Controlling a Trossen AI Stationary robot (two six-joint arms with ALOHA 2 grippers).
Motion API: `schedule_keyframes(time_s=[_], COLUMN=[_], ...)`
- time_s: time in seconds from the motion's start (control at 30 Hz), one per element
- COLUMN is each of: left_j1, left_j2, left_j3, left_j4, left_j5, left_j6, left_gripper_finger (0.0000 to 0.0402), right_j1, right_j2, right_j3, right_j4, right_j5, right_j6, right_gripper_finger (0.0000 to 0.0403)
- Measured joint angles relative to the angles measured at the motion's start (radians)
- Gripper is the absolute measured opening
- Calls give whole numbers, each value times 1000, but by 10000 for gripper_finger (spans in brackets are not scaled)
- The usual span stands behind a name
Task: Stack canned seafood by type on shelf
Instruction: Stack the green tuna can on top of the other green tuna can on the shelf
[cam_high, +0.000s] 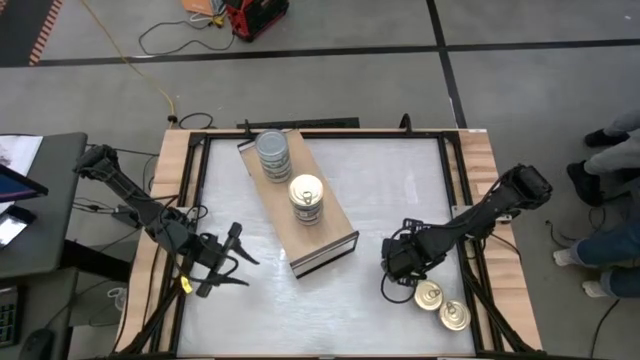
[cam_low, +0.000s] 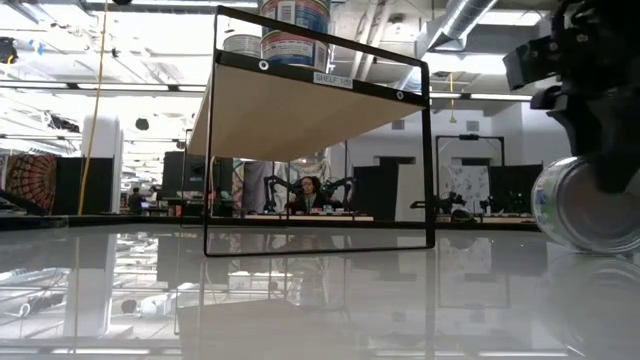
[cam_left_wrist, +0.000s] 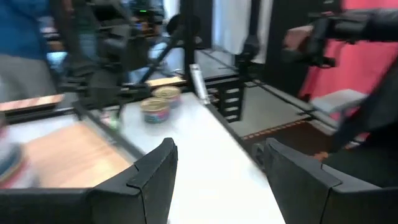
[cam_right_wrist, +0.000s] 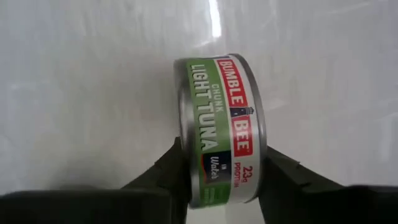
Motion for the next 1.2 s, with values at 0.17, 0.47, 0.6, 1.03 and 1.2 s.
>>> schedule_keyframes(time_s=[0.17, 0.47, 0.6, 1.03, 1.2], left_j1=[0, 36, 108, 416, 473], left_j2=[-10, -125, -200, -490, -444], left_j3=[-2, -3, -73, -144, -27], left_j4=[32, 81, 127, -26, -225], left_j5=[-176, -256, -83, -164, -276], left_j6=[14, 194, 248, 168, 136], left_gripper_finger=[226, 226, 226, 226, 226], right_j1=[-15, -58, -108, -332, -400], right_j2=[-1, -50, -76, -82, -81], right_j3=[37, 151, 220, 431, 433], right_j4=[-162, -371, -393, 307, 699], right_j5=[58, 464, 694, 886, 831], right_j6=[1, -10, -89, -1093, -1539], right_gripper_finger=[162, 162, 172, 175, 177])
